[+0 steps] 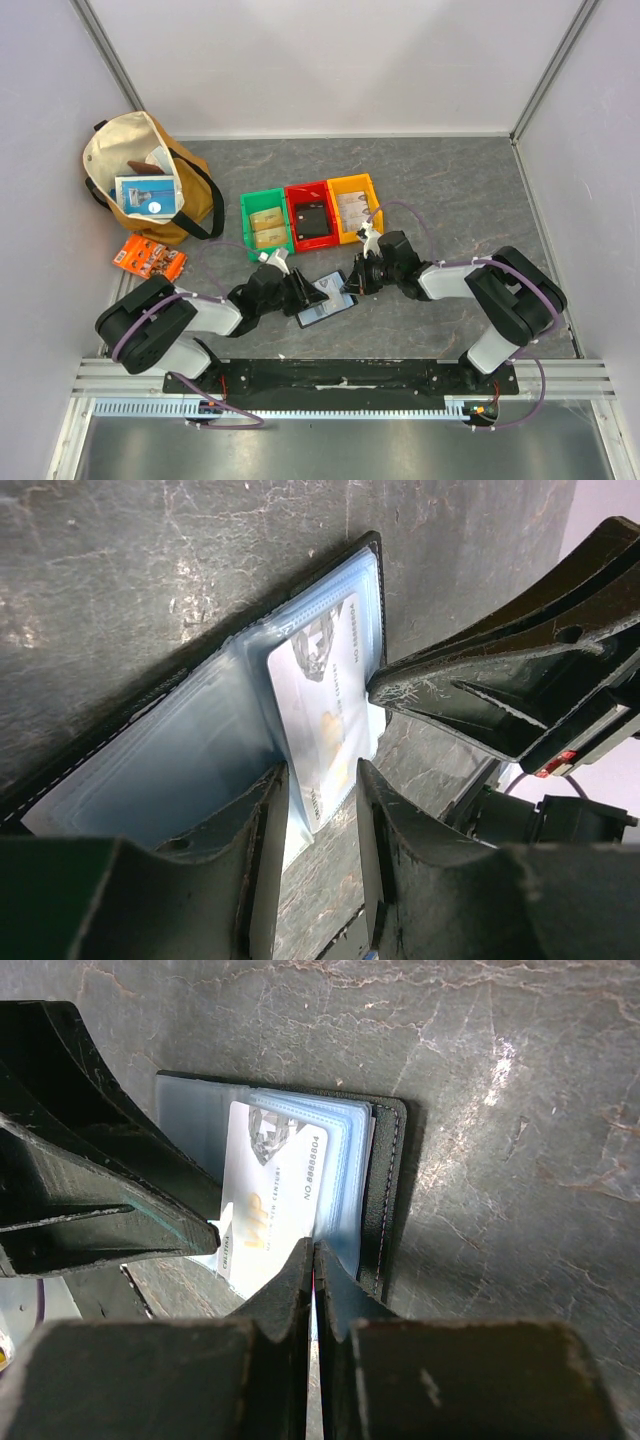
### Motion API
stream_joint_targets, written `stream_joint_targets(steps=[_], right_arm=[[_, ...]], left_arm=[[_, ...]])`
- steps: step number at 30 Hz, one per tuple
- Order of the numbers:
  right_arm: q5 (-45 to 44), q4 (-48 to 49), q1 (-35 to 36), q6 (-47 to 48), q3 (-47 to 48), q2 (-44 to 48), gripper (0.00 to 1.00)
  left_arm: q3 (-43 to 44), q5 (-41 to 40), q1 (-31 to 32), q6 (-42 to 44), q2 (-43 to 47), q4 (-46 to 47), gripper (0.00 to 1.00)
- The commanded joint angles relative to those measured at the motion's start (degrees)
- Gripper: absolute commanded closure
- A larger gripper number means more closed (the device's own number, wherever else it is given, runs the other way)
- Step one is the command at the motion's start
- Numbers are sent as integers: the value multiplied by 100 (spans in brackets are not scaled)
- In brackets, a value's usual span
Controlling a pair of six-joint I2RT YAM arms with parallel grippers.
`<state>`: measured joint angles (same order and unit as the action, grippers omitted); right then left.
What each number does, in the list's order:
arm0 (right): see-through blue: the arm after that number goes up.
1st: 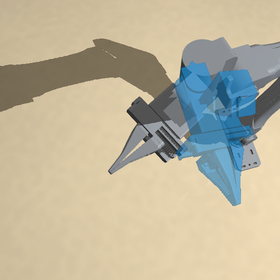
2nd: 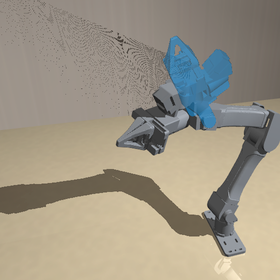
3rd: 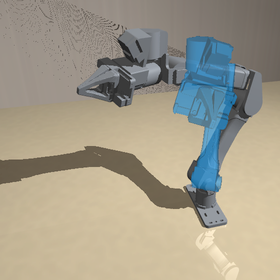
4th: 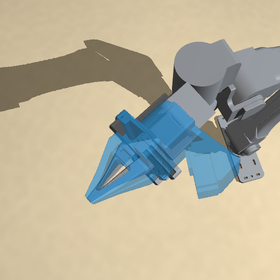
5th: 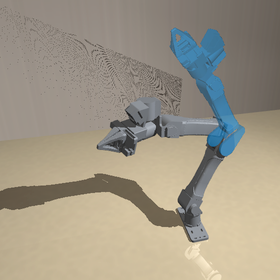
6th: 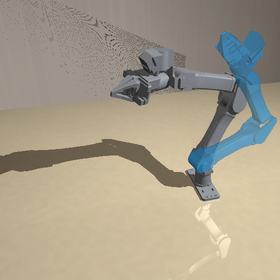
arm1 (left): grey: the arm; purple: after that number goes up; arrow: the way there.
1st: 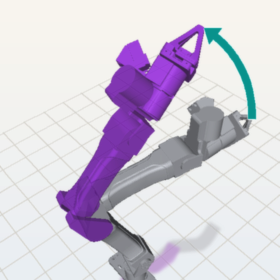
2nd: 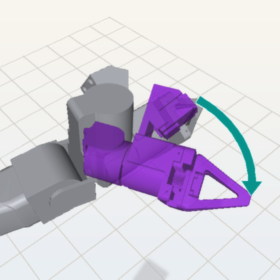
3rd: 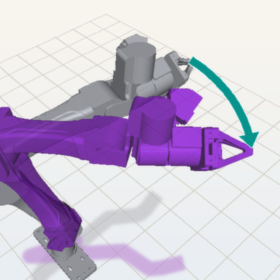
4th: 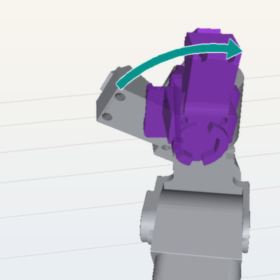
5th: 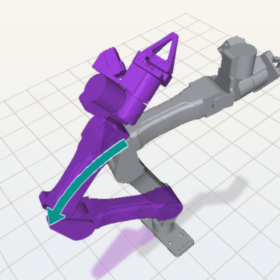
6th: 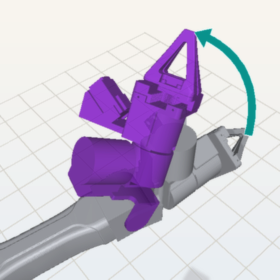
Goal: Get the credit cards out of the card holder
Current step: Remove the credit card from the card holder.
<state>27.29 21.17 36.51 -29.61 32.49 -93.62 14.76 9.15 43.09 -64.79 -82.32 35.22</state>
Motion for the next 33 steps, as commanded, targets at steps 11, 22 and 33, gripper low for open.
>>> stream_joint_targets(steps=[11, 22, 33], right_arm=[[4, -122, -30, 16, -111, -191, 92], [13, -104, -30, 7, -103, -209, 92], [22, -122, -39, -1, -85, -288, 92]], left_arm=[[-545, -1, -11, -464, -345, 2181, 60], [-475, 245, -11, -534, -785, 2885, 63], [-597, 281, -11, -736, -1374, 3815, 67]])
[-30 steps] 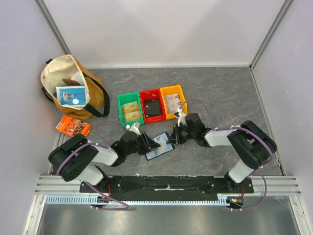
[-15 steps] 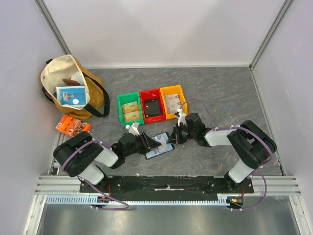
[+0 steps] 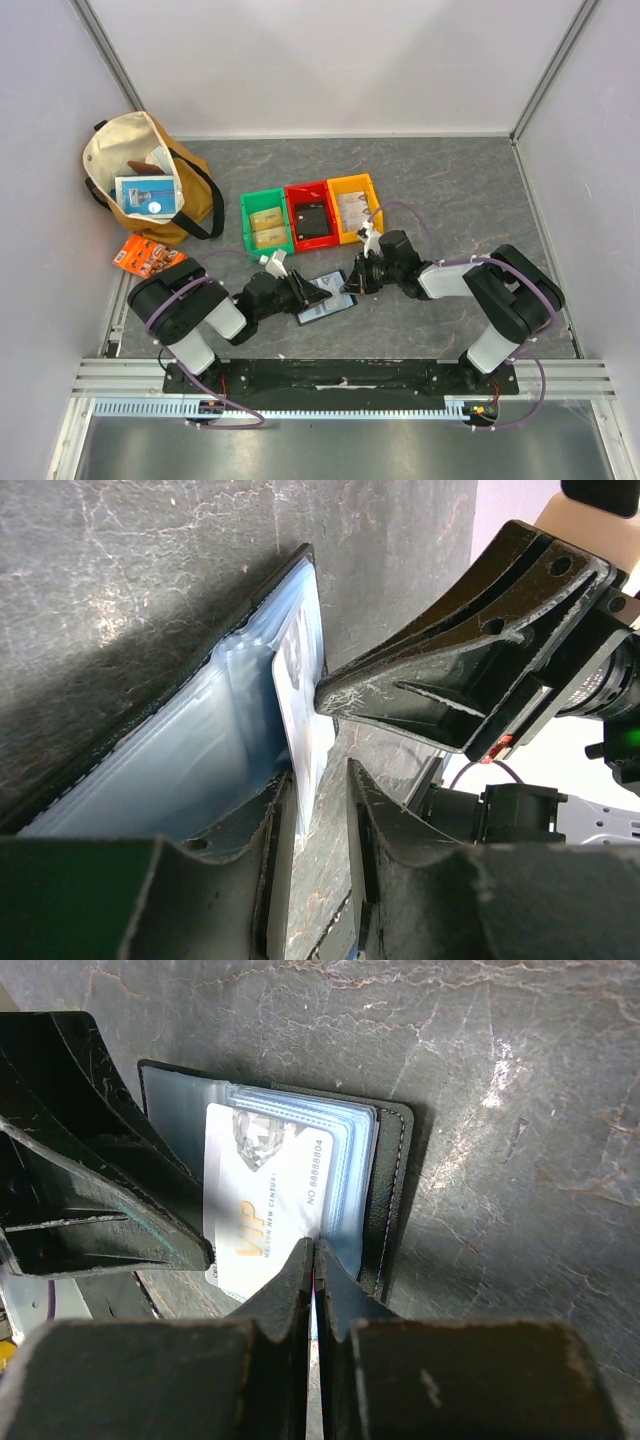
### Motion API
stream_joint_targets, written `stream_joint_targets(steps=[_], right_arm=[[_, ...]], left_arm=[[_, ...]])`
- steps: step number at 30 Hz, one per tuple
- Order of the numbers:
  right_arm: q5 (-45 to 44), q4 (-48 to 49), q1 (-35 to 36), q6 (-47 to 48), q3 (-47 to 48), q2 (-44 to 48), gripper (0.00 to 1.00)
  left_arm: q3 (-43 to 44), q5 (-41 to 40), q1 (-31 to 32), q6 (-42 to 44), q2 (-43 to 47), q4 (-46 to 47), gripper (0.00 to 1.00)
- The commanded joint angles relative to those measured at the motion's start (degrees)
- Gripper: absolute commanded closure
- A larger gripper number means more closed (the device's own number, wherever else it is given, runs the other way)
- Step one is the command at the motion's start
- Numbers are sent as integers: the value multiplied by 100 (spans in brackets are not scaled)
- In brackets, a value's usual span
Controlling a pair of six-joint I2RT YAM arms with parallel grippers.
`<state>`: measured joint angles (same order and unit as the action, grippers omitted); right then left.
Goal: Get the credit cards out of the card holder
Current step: Remove the credit card from the card holder.
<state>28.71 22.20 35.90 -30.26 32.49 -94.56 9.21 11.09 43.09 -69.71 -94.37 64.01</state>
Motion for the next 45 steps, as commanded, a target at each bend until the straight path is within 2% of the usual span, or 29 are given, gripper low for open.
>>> stream_joint_targets(steps=[1, 7, 16, 24, 29, 33, 37, 42, 45], right_arm=[[-129, -233, 22, 64, -85, -194, 92], [-155, -260, -21, 64, -67, -255, 92], [-155, -286, -48, 55, -67, -326, 92], [-173, -304, -92, 47, -85, -291, 92], [-181, -295, -92, 47, -85, -238, 92], [-190, -330, -101, 38, -50, -159, 92], [-208, -409, -101, 90, 29, -19, 89], [-234, -654, -101, 257, 143, 429, 80], [-260, -1014, -101, 529, 249, 973, 66]], left_arm=[[-77, 77, -11, -288, -205, 1034, 68], [-358, -37, -20, -499, -109, 1289, 87], [-587, -90, -64, -587, 269, 1114, 89], [-816, -204, -82, -544, 875, 324, 89], [-877, -379, -90, -421, 1823, -1141, 98], [-588, -616, -73, -96, 2904, -3109, 98], [-394, -784, -82, 203, 3783, -4421, 98], [-192, -670, -81, 633, 4487, -5424, 98], [88, -565, -73, 1107, 4900, -6056, 98]])
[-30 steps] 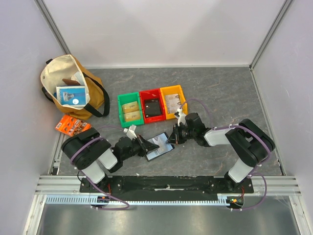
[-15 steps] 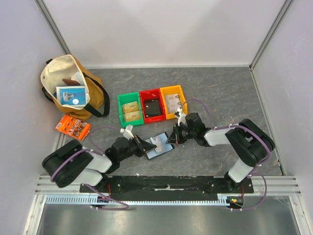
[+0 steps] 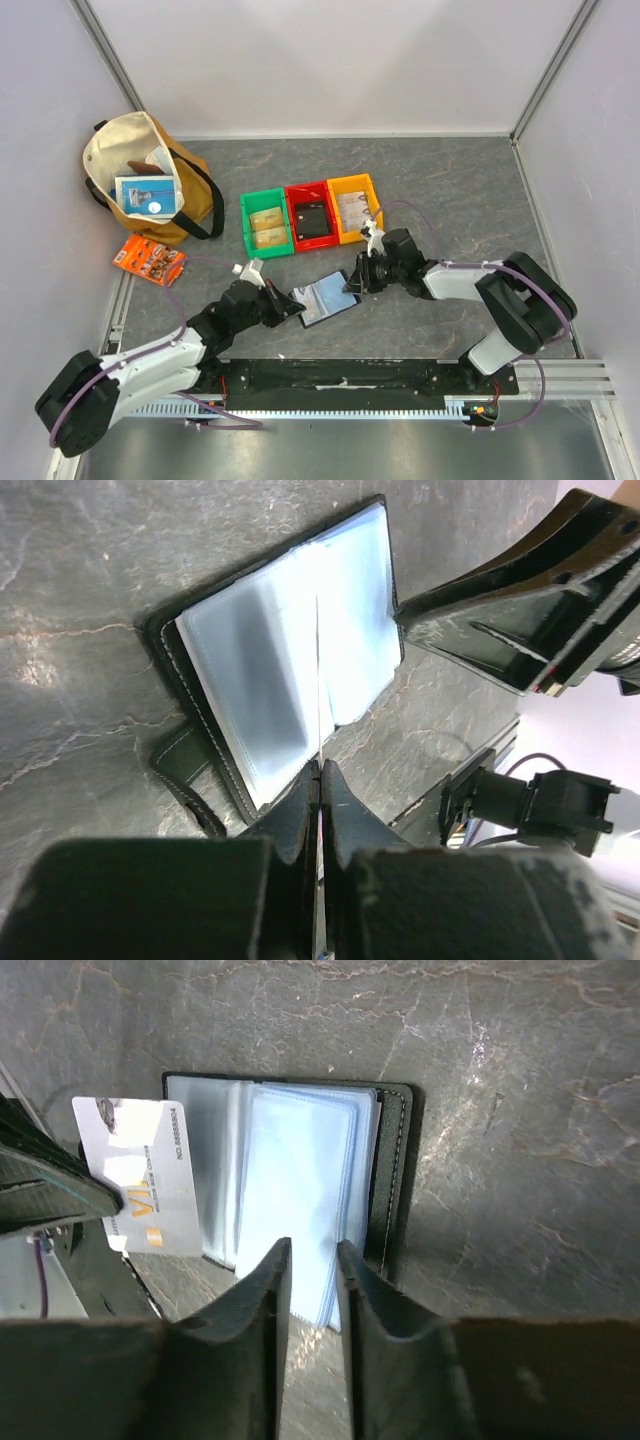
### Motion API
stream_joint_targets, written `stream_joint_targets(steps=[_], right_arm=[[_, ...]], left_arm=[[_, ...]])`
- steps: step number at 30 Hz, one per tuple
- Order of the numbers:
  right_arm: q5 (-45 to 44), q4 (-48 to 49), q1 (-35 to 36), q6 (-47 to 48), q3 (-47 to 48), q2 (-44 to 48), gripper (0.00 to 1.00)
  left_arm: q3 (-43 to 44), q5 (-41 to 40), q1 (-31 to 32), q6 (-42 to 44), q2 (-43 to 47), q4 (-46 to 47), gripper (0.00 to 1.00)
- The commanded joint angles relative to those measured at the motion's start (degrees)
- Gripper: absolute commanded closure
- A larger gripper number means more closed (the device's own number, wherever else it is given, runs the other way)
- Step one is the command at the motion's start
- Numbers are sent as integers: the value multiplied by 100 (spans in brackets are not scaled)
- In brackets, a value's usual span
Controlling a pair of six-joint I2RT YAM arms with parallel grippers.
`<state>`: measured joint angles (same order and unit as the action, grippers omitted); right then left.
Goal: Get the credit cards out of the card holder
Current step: Remove the credit card from the card holder.
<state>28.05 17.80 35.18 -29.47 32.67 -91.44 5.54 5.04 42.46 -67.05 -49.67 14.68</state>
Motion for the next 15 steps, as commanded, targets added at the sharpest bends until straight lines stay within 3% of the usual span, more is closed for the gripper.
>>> stream_joint_targets(steps=[1, 4, 7, 15], right_arm=[[-212, -724, -29, 591, 275, 889, 61], [-107, -1181, -29, 1082, 433, 1609, 43], [94, -1612, -29, 1706, 600, 2339, 32], [1350, -2255, -29, 2762, 1171, 3413, 21]], left_arm=[[596, 76, -18, 1086, 571, -1351, 98], [1079, 251, -18, 1964, 870, -1993, 98], [1746, 594, -18, 2957, 950, -2651, 98], [3768, 2263, -9, 5647, 442, -4173, 98]])
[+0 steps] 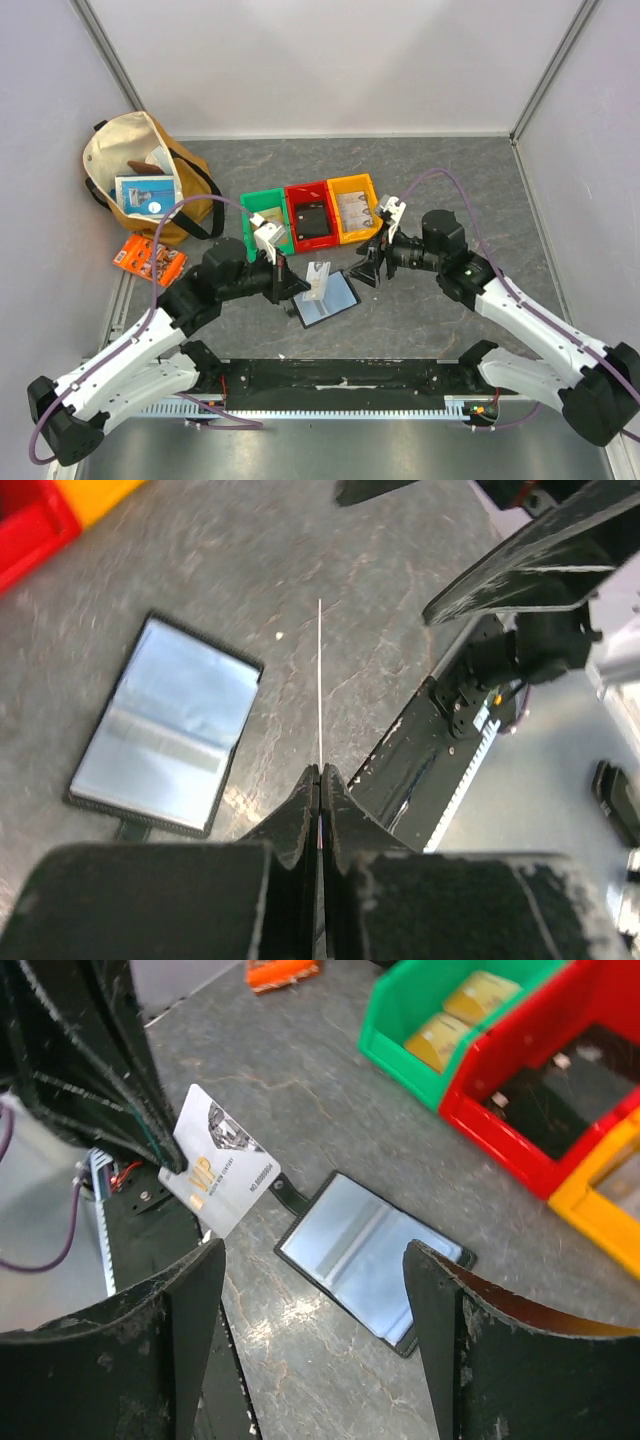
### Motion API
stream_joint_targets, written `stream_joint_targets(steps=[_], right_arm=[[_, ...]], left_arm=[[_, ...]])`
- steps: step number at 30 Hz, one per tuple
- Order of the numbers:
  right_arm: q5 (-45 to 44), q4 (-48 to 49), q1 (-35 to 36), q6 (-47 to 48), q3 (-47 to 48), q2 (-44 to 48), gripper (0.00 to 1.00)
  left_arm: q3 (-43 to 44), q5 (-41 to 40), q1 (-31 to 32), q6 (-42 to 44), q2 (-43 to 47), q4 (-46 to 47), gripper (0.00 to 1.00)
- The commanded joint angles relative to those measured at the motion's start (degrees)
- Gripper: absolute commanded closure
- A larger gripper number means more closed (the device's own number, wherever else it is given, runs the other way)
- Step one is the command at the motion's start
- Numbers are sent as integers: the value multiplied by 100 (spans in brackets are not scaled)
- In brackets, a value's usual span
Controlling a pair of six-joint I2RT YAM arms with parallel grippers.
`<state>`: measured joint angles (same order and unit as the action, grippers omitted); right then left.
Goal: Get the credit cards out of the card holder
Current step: Remove the credit card from the card holder, then place the credit card in the storage box.
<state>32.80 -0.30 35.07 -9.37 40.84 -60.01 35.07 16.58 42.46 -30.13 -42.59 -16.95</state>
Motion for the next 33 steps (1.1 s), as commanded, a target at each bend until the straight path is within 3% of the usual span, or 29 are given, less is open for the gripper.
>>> stream_joint_targets(steps=[1, 11, 20, 24, 27, 28, 30, 33], right_arm=[[999, -489, -18, 830, 424, 296, 21], [2143, -858, 114, 1481, 1110, 25, 23], [2073, -1438, 843, 2096, 1549, -634, 32], [2055, -1465, 940, 2114, 1576, -846, 59], [1915, -1456, 940, 2001, 1602, -890, 95], [1819, -1456, 940, 1957, 1611, -890, 100], [1556, -1430, 923, 1799, 1620, -933, 100], [1143, -1438, 835, 1553, 1638, -1039, 100]], left_arm=[[1026, 1276, -9, 2254, -372, -1221, 98], [2486, 2306, -1, 4181, -1400, -2707, 98], [2891, 2456, -1, 4490, -1814, -2919, 98], [2821, 2420, -9, 4490, -1779, -2884, 98], [2707, 2254, -9, 4472, -1701, -2753, 98], [2655, 2114, -9, 4446, -1639, -2657, 98], [2427, 1728, -18, 4315, -1455, -2323, 90], [2093, 929, -106, 3955, -1060, -1630, 69]])
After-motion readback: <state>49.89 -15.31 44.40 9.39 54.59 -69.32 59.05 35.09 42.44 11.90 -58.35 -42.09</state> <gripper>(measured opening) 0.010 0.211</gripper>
